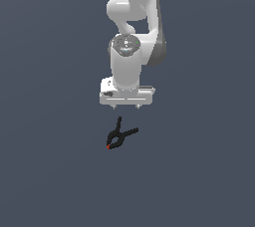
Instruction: Pick up the object and move it to a goal position.
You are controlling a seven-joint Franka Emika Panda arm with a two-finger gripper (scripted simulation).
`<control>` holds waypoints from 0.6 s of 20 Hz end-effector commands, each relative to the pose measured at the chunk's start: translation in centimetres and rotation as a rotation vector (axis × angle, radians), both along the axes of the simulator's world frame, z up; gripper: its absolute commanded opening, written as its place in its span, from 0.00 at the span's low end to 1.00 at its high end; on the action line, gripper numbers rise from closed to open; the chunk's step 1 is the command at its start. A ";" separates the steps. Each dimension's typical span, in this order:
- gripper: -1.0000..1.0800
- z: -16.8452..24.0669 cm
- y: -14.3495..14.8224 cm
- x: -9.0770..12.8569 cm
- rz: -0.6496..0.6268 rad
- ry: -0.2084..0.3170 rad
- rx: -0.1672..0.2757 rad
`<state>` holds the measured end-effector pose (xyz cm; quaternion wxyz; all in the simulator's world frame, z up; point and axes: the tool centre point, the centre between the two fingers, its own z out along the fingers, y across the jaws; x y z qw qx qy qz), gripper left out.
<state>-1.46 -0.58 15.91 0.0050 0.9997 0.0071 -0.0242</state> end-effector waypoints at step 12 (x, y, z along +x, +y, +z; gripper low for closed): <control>0.96 0.4 -0.2 -0.4 -0.045 0.003 0.009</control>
